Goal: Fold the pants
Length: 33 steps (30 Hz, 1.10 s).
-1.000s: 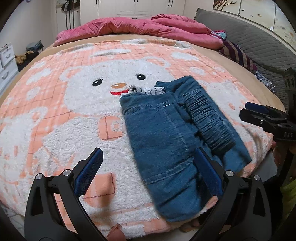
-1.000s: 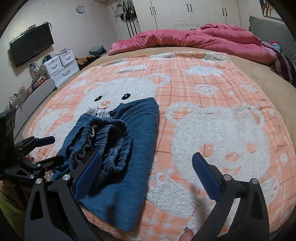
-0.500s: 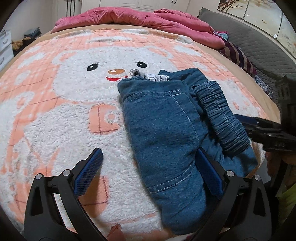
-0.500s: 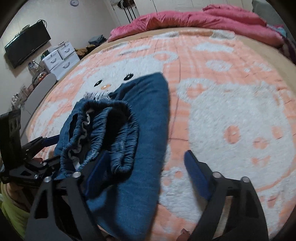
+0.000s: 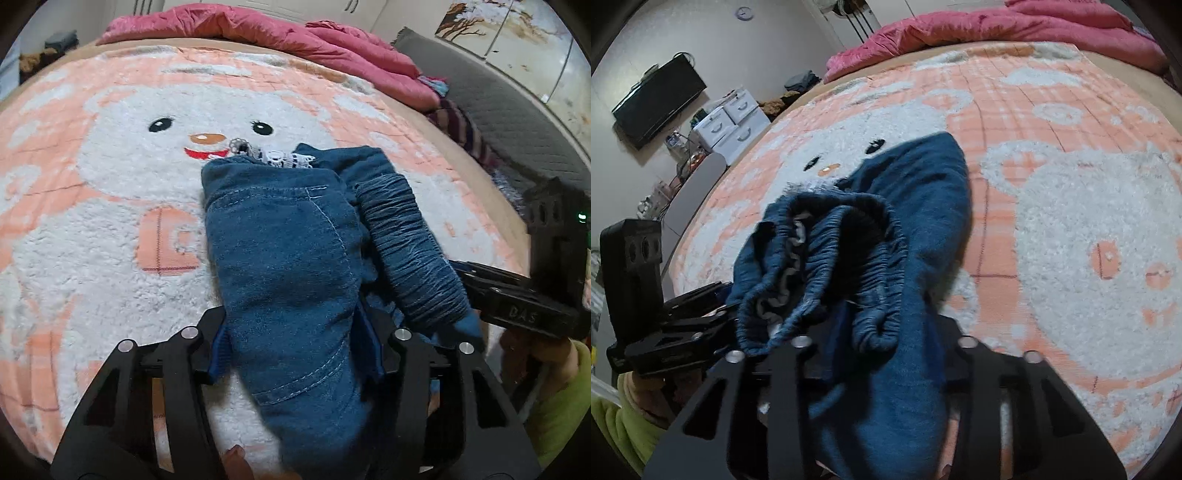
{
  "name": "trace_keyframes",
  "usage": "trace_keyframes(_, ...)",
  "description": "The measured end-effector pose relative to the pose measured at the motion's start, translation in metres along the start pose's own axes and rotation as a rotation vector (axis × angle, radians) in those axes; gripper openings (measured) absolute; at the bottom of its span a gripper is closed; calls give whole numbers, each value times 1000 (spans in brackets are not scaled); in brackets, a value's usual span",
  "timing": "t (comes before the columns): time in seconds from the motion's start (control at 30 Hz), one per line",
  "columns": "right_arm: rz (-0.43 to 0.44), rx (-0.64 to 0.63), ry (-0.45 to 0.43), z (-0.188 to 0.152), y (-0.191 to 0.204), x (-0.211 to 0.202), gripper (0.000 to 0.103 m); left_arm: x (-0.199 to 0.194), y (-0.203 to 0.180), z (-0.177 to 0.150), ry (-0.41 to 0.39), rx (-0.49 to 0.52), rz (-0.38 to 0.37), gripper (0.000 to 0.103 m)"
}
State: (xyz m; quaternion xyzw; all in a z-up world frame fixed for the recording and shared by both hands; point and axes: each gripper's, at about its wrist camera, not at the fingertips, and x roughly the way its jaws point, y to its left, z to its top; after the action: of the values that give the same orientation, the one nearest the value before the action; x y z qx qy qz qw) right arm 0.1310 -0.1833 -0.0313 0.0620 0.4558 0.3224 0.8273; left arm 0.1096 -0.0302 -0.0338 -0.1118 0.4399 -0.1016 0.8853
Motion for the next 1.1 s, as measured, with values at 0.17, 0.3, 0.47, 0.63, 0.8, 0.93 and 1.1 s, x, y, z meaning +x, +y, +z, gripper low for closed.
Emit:
trace_keyframes(0.17, -66, -112, -62, 3, 26, -12, 24, -12, -7, 6, -38, 22, 6, 24)
trace_keyframes(0.3, -99, -165, -96, 13, 42, -16, 23, -21, -10, 14, -61, 46, 20, 24)
trace_keyframes(0.47, -122, -179, -146, 37, 51, -14, 23, -32, -6, 35, -104, 60, 34, 24)
trace_keyframes(0.63, -141, -152, -185, 67, 51, -7, 23, -34, -4, 67, -140, 97, 65, 24)
trace_keyframes(0.8, -163, -125, -197, 97, 50, 10, 23, -22, 8, 95, -143, 103, 92, 24)
trace_keyframes(0.93, -168, -105, -186, 110, 46, 24, 23, -12, 17, 107, -139, 104, 107, 24)
trace_keyframes(1.1, -174, -65, -143, 117, 34, 43, 23, 5, 31, 113, -124, 97, 107, 24)
